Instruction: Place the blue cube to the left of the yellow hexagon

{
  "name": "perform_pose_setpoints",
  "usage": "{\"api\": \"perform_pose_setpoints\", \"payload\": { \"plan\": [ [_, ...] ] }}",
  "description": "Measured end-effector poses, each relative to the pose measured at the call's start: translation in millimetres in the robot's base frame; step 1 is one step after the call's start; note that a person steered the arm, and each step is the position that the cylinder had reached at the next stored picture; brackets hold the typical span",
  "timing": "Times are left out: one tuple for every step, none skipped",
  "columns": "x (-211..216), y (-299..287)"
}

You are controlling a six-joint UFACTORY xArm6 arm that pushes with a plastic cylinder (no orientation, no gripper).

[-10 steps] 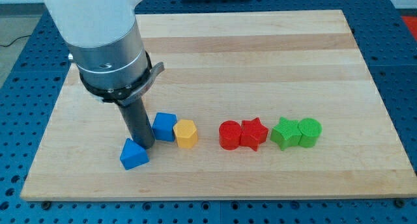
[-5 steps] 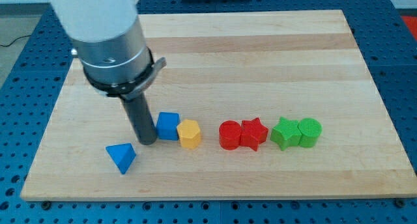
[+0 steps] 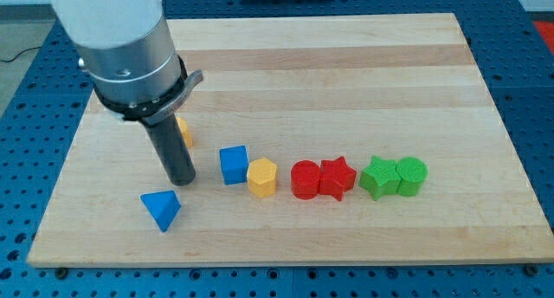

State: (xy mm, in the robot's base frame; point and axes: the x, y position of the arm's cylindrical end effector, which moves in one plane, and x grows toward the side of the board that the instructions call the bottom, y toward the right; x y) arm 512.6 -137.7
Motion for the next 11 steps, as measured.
{"api": "perform_pose_setpoints", "payload": {
  "plan": [
    [-22, 0],
    [-24, 21],
    [-24, 45],
    [-25, 54],
    [-25, 52],
    [-28, 50],
    [-36, 51],
    [-37, 64],
    [-37, 86],
    [-37, 94],
    [-42, 94]
  ]
}}
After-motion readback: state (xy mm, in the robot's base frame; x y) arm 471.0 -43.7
